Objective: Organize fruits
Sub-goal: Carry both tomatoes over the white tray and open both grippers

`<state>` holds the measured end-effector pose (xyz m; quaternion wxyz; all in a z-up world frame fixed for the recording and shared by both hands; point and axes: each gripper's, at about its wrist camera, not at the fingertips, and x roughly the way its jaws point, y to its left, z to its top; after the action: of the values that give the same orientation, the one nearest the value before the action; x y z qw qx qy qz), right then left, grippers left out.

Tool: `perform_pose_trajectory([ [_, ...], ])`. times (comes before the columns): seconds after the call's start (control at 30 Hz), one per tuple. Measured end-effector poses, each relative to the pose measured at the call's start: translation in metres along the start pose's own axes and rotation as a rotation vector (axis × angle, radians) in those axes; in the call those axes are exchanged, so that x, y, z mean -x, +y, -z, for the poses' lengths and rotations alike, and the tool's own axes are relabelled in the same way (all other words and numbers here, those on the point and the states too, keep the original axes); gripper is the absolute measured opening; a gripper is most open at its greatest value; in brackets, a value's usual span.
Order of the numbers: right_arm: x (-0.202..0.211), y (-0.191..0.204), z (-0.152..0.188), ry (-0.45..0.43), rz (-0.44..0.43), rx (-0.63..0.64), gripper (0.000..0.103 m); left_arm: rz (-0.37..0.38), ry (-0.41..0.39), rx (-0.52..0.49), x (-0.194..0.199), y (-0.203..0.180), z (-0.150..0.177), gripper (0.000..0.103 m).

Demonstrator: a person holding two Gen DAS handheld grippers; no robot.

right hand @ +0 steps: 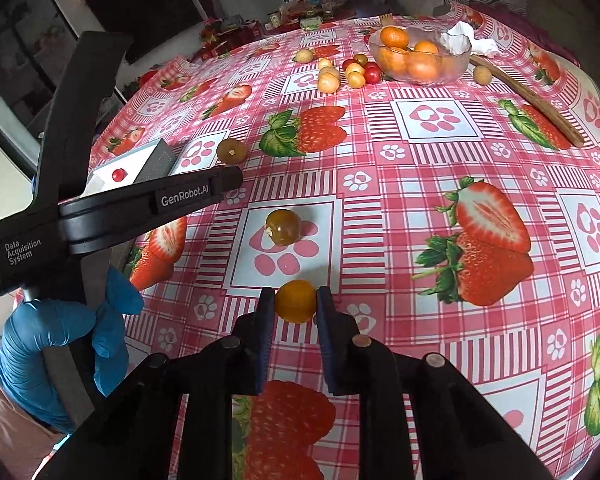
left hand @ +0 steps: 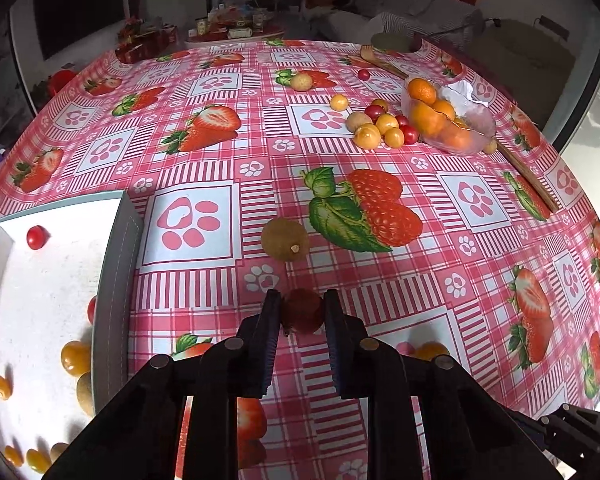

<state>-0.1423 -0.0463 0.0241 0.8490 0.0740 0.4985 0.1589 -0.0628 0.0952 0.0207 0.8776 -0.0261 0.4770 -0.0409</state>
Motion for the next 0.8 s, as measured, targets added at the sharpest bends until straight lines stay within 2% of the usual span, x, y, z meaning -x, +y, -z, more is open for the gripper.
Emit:
perform_pose_trajectory([
  [0.3, 0.023, -0.018, 0.010, -0.003, -0.018, -0.059, 0.023, 0.036, -0.047, -0.010, 0.045, 0.000, 0.032, 0.023],
  [0.6, 0.034, -0.010, 0.020, 0.001, -0.005, -0.051, 0.023, -0.012, -0.070, -0.034, 0.074, 0.006, 0.058, 0.023],
  [0.8, 0.040, 0.000, 0.021, 0.000, 0.003, -0.036, 0.023, -0.012, -0.102, -0.019, 0.090, 0.017, 0.065, 0.023],
])
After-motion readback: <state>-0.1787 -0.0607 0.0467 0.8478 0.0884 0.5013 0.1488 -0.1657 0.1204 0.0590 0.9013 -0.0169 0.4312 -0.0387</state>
